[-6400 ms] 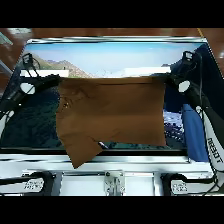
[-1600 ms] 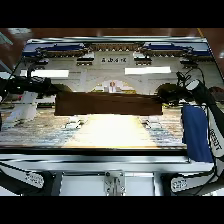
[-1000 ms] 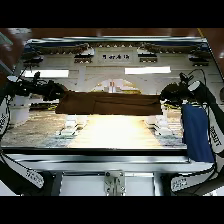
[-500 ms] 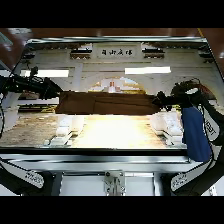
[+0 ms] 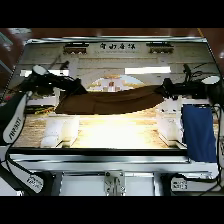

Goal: Fold the shirts.

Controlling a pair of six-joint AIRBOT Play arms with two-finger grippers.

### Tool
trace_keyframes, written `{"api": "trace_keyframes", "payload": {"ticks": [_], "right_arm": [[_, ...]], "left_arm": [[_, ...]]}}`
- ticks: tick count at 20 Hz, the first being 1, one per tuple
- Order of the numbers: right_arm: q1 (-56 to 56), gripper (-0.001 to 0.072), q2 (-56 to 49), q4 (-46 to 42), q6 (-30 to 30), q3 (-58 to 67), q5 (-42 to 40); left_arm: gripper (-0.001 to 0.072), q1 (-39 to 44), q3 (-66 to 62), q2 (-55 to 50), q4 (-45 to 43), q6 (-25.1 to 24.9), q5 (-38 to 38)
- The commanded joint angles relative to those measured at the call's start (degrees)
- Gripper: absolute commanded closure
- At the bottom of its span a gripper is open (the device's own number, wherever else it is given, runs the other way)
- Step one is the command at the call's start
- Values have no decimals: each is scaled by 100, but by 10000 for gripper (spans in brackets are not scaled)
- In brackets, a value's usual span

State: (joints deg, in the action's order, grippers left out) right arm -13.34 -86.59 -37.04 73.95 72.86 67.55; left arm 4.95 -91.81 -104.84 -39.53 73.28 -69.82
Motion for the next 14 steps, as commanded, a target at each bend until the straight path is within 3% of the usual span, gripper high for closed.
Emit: {"api": "trace_keyframes", "payload": {"ticks": [1, 6, 9, 11, 14], "right_arm": [[-4, 644, 1152, -476, 693, 4, 350], [-2, 644, 2295, -1161, 1591, 4, 855], [-4, 644, 2745, -1193, 1987, 4, 879], [-4, 644, 2922, -1204, 2181, 4, 879], [20, 644, 2892, -1438, 2354, -2, 765]], "left_arm": [[672, 1320, -2, -251, 210, -59, 1270], [672, 2828, -4, -715, 1368, -61, 2752], [672, 3412, -11, -1117, 2186, -76, 3112], [673, 3442, -15, -1246, 2430, -564, 3198], [674, 2660, -15, -1038, 2409, -739, 2833]]}}
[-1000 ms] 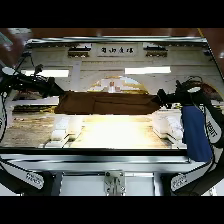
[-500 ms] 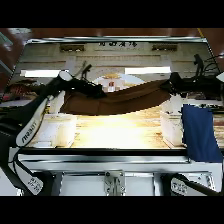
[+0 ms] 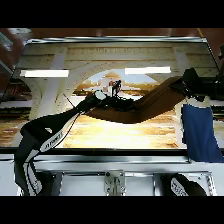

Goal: Fold the shirts.

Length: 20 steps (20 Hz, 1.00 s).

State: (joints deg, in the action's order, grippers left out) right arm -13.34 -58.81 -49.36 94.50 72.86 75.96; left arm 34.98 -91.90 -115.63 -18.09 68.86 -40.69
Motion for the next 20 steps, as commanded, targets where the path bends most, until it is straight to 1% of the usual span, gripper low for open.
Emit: {"api": "trace_keyframes", "payload": {"ticks": [1, 3, 5, 8, 10, 11, 13, 14, 16, 17, 18, 19, 20], "right_arm": [[151, 644, 46, -214, 295, 0, -238], [767, 644, -212, -223, 227, 0, -721], [1574, 644, -669, -216, 111, 0, -1427], [2992, 644, -1670, 0, 72, 0, -3163], [3799, 644, -2457, 223, 83, 7, -4291], [4116, 644, -2892, 546, 81, 4, -4719], [4542, 643, -3692, 1486, 70, 20, -5320], [4686, 636, -4044, 1967, -55, 116, -5423], [4852, 633, -4557, 2743, -544, 522, -5423], [4887, 591, -4732, 2981, -664, 763, -5425], [4887, 497, -4883, 3101, -667, 999, -5429], [4883, 343, -5014, 3209, -669, 1231, -5348], [4868, 211, -5069, 3259, -669, 1364, -5292]], "left_arm": [[674, -723, -7, 188, 227, -468, -295], [675, -1613, -7, 640, -111, -538, -675], [675, -2540, -7, 1250, -437, -538, -938], [674, -3869, -7, 2249, -466, -538, -1403], [674, -4564, -7, 2817, -463, -538, -1742], [674, -4835, -7, 3045, -463, -535, -1934], [674, -5241, -7, 3423, -463, -535, -2391], [674, -5340, -7, 3541, -463, -538, -2594], [674, -5370, -4, 3670, -463, -538, -2887], [674, -5322, 4, 3681, -466, -540, -2966], [674, -5243, 37, 3679, -466, -540, -2981], [674, -5154, 94, 3676, -466, -542, -2944], [674, -5051, 170, 3679, -466, -542, -2887]]}}
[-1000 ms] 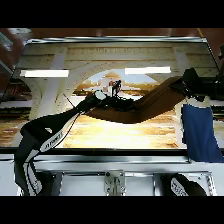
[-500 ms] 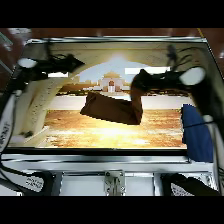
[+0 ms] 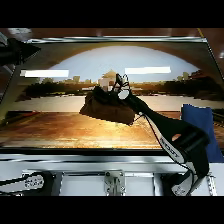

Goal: Fold the shirts.

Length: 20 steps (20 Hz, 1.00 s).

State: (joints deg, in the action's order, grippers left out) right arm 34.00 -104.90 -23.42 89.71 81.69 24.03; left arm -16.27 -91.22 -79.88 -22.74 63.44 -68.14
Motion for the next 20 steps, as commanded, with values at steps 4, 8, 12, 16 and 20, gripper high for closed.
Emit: {"api": "trace_keyframes", "payload": {"ticks": [4, 8, 12, 16, 20], "right_arm": [[-297, 187, -271, 227, -354, 527, 1285], [-1447, 188, 223, -2188, -151, 527, 4011], [-2785, 70, 640, -4485, 417, 518, 5737], [-3145, 70, 498, -4116, 254, -37, 5128], [-3139, 24, -133, -2767, -433, -229, 4874]], "left_arm": [[674, 341, 256, 74, 0, 0, -44], [674, 273, 258, 74, -2, 0, -52], [674, 125, 256, 74, -330, 0, -44], [674, 142, 256, 74, -1010, 81, -103], [674, 173, 256, 74, -1010, 63, -133]]}}
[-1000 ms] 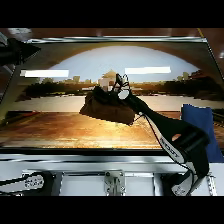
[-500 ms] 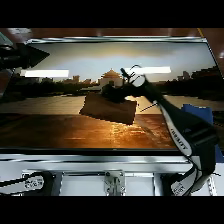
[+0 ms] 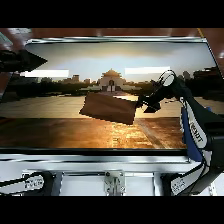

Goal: Fold the shirts.

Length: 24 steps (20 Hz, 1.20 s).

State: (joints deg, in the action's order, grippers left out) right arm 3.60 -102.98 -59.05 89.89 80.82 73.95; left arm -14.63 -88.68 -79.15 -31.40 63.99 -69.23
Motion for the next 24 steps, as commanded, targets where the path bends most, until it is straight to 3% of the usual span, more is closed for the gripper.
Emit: {"api": "trace_keyframes", "payload": {"ticks": [1, 5, 6, 8, 10, 13, 20, 24], "right_arm": [[-90, 24, -448, 1198, -592, -142, -232], [37, 27, -758, 2203, -946, -142, -352], [94, 62, -787, 2409, -1062, -142, -378], [122, 649, -769, 2813, -1373, -111, -404], [-42, 644, -575, 3200, -1838, 13, -214], [-612, 644, 284, 2981, -1709, 308, -219], [-3101, 644, 2586, 1663, -9, 525, 72], [-4251, 644, 3268, 1373, 452, 525, 588]], "left_arm": [[674, 7, 2, 4, -144, 11, -24], [674, 15, 2, 4, -140, 15, -24], [674, 15, 2, 4, -140, 24, -24], [674, 15, 2, 4, -138, 35, -28], [674, 15, 2, 4, -138, 33, -28], [673, 13, 2, 4, -140, 28, -31], [673, 15, 4, 2, -140, 2, -46], [673, 37, 7, 2, -142, -57, -46]]}}
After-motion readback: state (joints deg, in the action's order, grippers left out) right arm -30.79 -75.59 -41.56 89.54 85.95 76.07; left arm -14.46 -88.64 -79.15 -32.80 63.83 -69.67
